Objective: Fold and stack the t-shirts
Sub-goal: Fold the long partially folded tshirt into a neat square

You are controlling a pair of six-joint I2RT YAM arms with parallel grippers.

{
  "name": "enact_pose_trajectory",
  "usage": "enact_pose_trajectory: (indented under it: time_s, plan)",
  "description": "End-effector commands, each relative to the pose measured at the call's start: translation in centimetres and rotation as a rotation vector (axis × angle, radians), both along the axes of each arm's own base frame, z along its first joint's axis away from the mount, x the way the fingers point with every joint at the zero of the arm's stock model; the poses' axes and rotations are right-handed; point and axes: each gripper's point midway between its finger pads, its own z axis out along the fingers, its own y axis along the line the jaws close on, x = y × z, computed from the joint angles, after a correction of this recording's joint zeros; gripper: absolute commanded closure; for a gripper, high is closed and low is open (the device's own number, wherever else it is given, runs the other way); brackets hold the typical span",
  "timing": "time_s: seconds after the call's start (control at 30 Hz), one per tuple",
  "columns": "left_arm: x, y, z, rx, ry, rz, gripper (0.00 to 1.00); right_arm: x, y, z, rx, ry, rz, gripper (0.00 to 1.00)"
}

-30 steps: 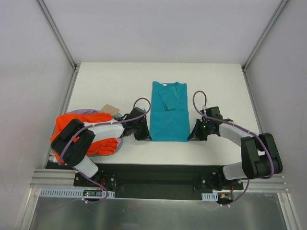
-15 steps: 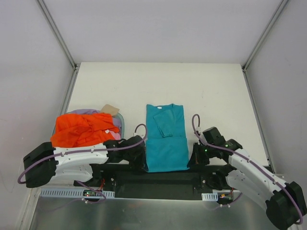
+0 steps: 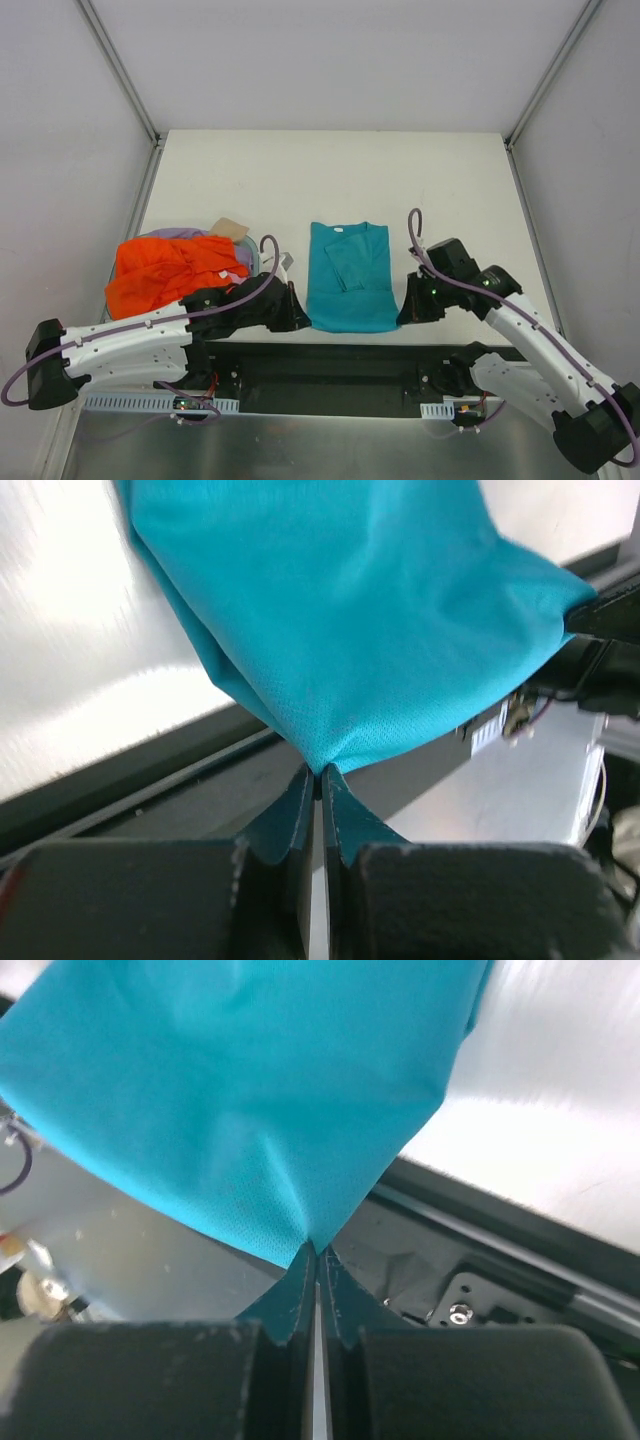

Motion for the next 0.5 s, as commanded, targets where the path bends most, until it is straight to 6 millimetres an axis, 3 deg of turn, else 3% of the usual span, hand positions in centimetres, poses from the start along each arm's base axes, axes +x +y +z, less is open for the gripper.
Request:
enact_pose_trajectory:
  time_s: [0.0, 0.1, 0.17, 0.23, 0.3, 0.33, 0.47]
  plan:
    - [4.6, 0.5, 4.1, 0.011, -0.216, 0.137, 1.00, 4.0, -1.2, 2.6, -0.091, -0.134, -0.020, 0.99]
    - [7.0, 0.5, 6.0, 0.041, -0.312, 0.182, 1.00, 7.9, -1.0, 4.9, -0.082, -0.275, -0.088, 0.99]
    - [8.6, 0.9, 5.9, 0.081, -0.331, 0.225, 1.00, 10.3, -0.4, 6.5, -0.050, -0.357, -0.127, 0.99]
    - [10.6, 1.5, 6.3, 0.095, -0.328, 0.258, 1.00, 11.6, 0.0, 7.4, -0.021, -0.379, -0.138, 0.99]
    - [11.4, 1.0, 6.4, 0.075, -0.276, 0.239, 1.00, 13.1, 0.2, 8.0, -0.021, -0.389, -0.141, 0.99]
    - [12.7, 1.8, 6.4, 0.086, -0.273, 0.272, 1.00, 13.5, 0.3, 8.0, -0.021, -0.383, -0.138, 0.99]
    - [15.3, 1.8, 6.8, 0.116, -0.312, 0.292, 1.00, 15.8, 0.1, 7.2, -0.050, -0.340, -0.158, 0.99]
